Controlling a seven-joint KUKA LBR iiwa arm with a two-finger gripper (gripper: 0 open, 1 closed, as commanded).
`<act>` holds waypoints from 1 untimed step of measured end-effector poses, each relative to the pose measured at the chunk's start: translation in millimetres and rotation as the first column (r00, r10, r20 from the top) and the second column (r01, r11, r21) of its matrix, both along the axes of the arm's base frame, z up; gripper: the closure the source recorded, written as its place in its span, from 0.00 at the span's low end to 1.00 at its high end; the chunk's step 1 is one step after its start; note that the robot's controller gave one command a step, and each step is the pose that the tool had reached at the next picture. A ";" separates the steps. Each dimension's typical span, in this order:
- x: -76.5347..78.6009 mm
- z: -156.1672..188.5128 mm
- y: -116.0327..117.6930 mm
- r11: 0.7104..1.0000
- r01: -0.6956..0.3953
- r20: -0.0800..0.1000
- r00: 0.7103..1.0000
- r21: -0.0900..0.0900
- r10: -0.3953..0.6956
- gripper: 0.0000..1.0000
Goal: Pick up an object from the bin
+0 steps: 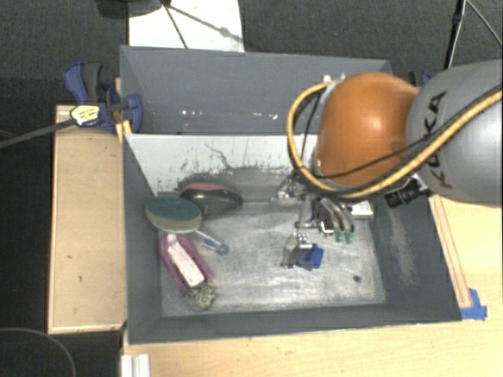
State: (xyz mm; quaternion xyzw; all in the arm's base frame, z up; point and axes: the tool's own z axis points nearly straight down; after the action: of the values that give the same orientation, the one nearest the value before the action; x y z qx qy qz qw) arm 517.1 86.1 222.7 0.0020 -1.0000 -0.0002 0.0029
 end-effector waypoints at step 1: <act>-8.5 -45.9 -52.8 0.998 0.055 0.002 0.998 -0.002 -0.055 0.00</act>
Offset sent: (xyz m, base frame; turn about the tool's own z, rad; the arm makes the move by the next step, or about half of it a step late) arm -0.0079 -0.0493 -0.0434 0.0485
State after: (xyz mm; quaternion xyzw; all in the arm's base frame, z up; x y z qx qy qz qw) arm 508.6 33.3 176.9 -0.0253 -0.9997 0.0010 0.0017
